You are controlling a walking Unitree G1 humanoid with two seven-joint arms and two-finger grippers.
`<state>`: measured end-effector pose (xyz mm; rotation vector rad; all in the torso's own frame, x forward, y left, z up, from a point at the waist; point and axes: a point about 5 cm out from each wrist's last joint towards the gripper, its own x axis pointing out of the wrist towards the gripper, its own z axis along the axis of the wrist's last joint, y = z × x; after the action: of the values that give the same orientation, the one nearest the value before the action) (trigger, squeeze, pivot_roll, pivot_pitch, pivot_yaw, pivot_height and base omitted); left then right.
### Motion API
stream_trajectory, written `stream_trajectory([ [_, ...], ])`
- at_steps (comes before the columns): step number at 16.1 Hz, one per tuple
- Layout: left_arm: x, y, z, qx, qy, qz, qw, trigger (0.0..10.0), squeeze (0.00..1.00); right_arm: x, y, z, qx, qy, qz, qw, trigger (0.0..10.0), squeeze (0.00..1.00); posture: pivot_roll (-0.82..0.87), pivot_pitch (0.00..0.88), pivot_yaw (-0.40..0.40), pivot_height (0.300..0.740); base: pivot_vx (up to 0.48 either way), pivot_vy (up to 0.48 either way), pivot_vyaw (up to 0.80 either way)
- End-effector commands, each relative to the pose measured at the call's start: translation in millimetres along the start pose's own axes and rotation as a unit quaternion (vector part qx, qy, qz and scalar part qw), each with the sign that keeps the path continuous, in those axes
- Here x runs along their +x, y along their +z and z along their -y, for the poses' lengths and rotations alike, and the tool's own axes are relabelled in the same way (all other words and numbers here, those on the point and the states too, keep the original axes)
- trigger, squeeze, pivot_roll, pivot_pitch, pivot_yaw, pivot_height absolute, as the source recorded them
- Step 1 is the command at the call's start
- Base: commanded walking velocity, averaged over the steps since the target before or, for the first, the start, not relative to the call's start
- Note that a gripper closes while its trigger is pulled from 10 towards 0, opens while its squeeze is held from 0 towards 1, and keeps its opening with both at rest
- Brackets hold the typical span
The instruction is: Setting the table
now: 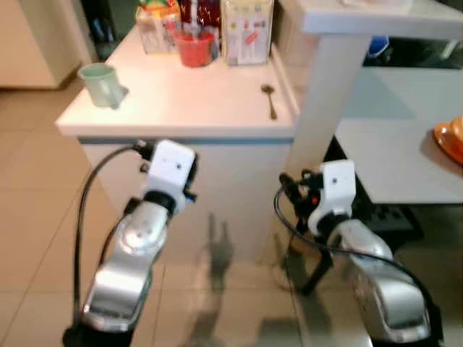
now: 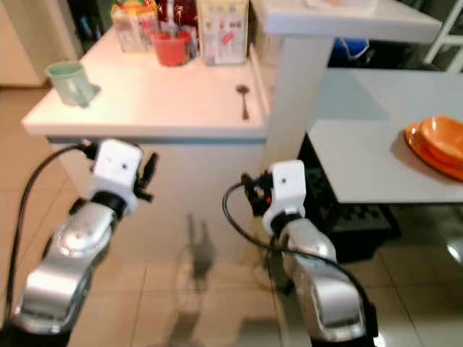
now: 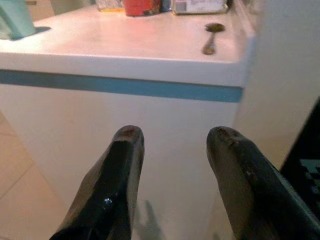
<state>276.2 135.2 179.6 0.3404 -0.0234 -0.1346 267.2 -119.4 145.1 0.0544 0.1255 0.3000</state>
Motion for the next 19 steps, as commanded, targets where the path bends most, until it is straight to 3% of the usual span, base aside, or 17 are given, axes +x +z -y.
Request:
stream_trajectory([
  [1,2.2,-1,-10.9,0.012,0.031,-0.007,0.999,10.0,0.0,2.6,5,-1.0,-0.009,-0.003,0.013,1.0,10.0,0.0,0.03,0.0,-0.027,0.74,0.0,-0.48,0.0],
  [3,3.8,2,-18.0,-0.003,0.055,0.007,0.998,10.0,0.0,4.8,11,2.6,-0.004,-0.01,0.024,1.0,10.0,0.0,0.03,0.0,-0.027,0.74,0.0,-0.24,0.0],
  [6,3.7,3,-16.1,-0.015,0.044,0.011,0.999,10.0,0.0,8.4,14,8.2,0.012,-0.027,0.036,0.999,10.0,0.0,0.04,0.0,-0.031,0.74,0.0,0.0,0.0],
  [9,3.8,3,-20.0,-0.03,0.043,0.014,0.999,10.0,0.0,12.0,19,8.9,-0.018,-0.041,0.046,0.998,10.0,0.0,0.04,0.0,-0.027,0.74,0.0,0.0,0.0],
  [12,5.3,6,-17.6,-0.032,0.033,0.02,0.999,10.0,0.0,16.3,24,18.4,-0.011,-0.066,0.057,0.996,10.0,0.0,0.05,0.0,-0.033,0.74,0.257,0.0,0.72],
  [19,5.0,6,-18.4,-0.035,0.014,0.023,0.999,10.0,0.0,18.1,28,16.0,0.008,-0.06,0.064,0.996,10.0,0.0,0.05,0.0,-0.03,0.74,0.313,0.0,0.0],
])
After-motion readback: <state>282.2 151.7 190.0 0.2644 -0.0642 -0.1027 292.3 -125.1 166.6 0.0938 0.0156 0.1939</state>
